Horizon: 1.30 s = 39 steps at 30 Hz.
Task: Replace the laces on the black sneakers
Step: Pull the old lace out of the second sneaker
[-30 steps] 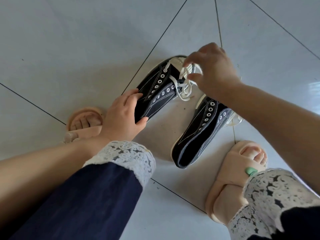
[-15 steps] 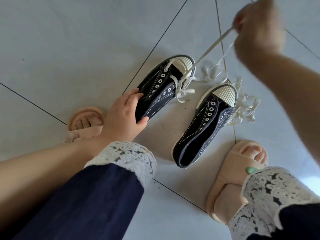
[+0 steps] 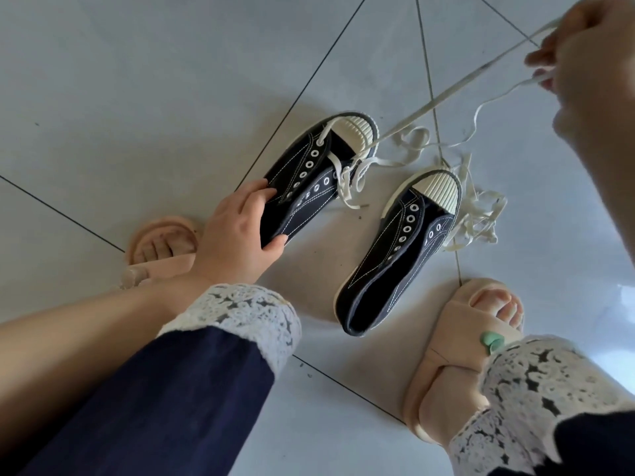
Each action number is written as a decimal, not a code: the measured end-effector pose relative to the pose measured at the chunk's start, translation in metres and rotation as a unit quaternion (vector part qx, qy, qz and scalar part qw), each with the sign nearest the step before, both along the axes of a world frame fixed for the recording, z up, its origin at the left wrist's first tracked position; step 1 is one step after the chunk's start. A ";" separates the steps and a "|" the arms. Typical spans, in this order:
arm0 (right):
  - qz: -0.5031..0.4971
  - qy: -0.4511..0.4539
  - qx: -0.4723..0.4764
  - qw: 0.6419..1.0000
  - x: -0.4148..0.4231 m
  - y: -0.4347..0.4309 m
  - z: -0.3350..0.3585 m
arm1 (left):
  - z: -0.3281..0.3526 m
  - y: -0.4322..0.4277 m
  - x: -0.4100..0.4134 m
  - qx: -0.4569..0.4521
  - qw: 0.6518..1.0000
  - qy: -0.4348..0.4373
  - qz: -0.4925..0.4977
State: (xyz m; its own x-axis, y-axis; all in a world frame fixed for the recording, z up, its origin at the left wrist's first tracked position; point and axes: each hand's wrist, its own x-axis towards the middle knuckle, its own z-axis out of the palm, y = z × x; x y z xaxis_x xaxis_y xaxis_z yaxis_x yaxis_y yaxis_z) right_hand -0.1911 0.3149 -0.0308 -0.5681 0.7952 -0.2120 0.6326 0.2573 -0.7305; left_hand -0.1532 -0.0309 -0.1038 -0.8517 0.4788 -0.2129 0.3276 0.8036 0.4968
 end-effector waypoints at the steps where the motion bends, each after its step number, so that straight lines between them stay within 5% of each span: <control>1: 0.008 -0.004 -0.016 1.000 0.001 -0.005 -0.001 | 0.000 0.000 0.000 -0.004 1.000 -0.003 0.001; 5: 0.118 -0.076 -0.092 0.986 0.007 -0.037 -0.011 | 0.004 0.000 -0.003 -0.018 0.999 -0.030 -0.009; 9: 0.309 -0.206 0.041 0.927 0.028 -0.063 -0.031 | 0.026 0.011 -0.023 0.025 0.999 -0.013 -0.018; 13: 0.390 -0.160 0.113 0.900 0.039 -0.086 -0.037 | 0.045 0.053 -0.056 0.075 0.994 0.018 -0.074; 19: 0.406 -0.167 0.084 0.895 0.036 -0.112 -0.048 | 0.030 0.098 -0.070 -0.151 0.964 -0.008 -0.216; 21: 0.399 -0.169 0.072 0.898 0.034 -0.114 -0.051 | 0.027 0.099 -0.070 -0.157 0.963 0.011 -0.217; 27: 0.364 -0.149 0.062 0.917 0.035 -0.105 -0.053 | 0.030 0.078 -0.082 0.059 0.996 -0.068 -0.012; 32: 0.364 -0.121 0.031 0.923 0.035 -0.107 -0.054 | 0.031 0.066 -0.079 0.219 0.929 -0.242 0.171; 36: 0.389 -0.187 0.015 0.902 0.031 -0.108 -0.055 | 0.027 0.068 -0.079 0.250 0.879 -0.293 0.282; 39: 0.391 -0.230 0.041 0.890 0.023 -0.101 -0.050 | 0.024 0.065 -0.073 0.214 0.902 -0.277 0.254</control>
